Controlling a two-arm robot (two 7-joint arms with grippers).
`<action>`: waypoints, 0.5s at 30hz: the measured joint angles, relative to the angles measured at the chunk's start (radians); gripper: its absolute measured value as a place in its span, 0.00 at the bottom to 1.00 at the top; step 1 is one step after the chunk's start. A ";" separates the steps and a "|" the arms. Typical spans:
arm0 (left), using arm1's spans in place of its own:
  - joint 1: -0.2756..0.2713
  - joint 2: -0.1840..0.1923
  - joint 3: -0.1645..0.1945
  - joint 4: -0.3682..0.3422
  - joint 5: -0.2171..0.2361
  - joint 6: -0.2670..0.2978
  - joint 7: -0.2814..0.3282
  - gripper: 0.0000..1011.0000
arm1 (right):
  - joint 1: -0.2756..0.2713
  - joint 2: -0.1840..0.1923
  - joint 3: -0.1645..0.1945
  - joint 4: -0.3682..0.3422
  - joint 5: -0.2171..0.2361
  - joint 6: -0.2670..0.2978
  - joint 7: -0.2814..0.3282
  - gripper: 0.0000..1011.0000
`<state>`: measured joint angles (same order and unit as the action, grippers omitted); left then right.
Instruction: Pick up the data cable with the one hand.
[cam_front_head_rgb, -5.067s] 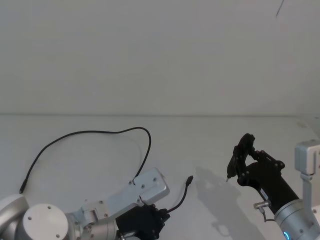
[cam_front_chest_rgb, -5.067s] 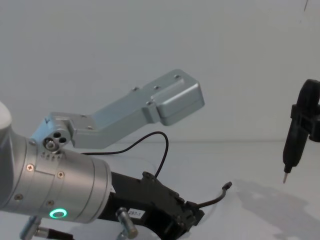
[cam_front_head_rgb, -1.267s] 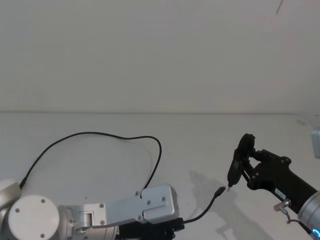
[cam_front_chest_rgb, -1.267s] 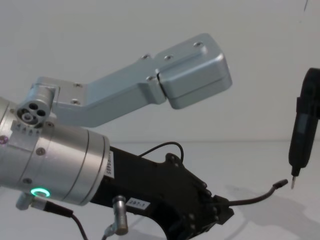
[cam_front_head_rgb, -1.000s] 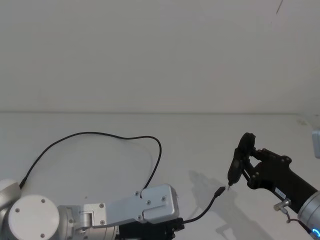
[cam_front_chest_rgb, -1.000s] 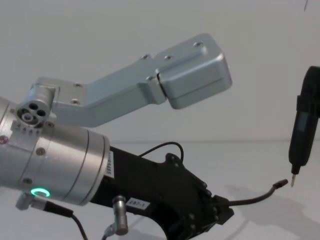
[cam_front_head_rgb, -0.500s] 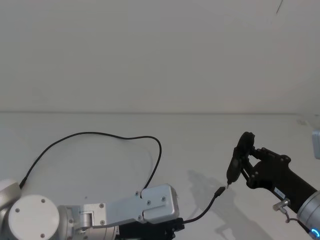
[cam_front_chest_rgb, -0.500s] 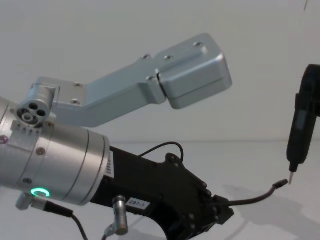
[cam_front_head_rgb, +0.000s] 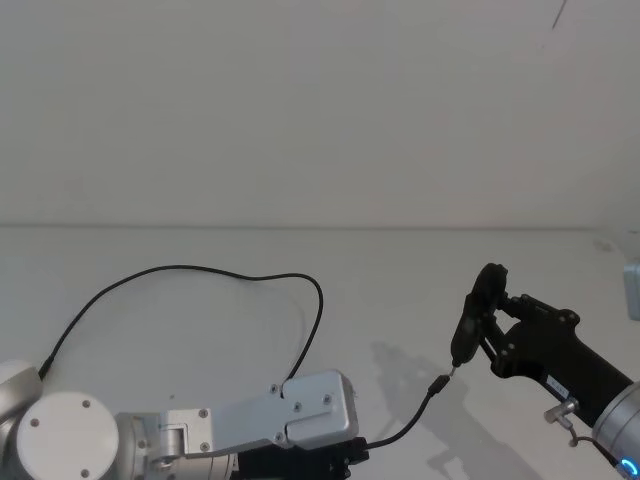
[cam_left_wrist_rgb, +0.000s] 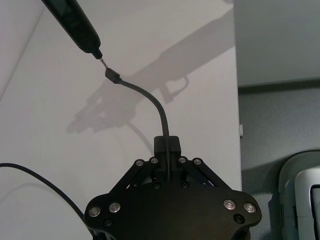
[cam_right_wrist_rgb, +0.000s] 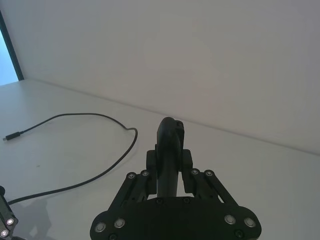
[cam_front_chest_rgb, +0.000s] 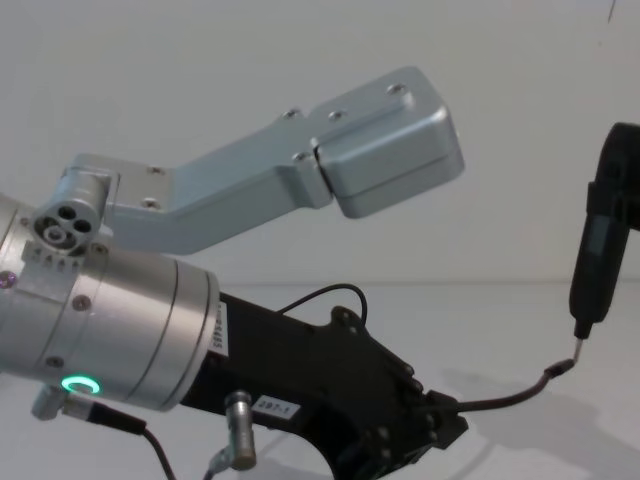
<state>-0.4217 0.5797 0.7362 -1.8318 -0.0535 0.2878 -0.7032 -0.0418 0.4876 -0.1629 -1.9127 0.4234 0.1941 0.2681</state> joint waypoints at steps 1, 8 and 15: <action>0.000 0.000 0.000 0.000 0.000 0.000 0.000 0.04 | 0.000 0.000 -0.001 0.000 0.000 0.000 0.000 0.28; 0.000 0.000 0.000 0.000 0.000 0.000 0.000 0.04 | 0.002 0.003 -0.002 0.000 0.002 0.001 0.003 0.28; 0.000 0.000 0.000 0.000 0.000 0.000 0.000 0.04 | 0.003 0.007 -0.004 -0.002 0.009 0.005 0.005 0.28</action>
<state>-0.4217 0.5797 0.7362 -1.8318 -0.0535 0.2878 -0.7032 -0.0393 0.4947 -0.1671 -1.9143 0.4328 0.1989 0.2729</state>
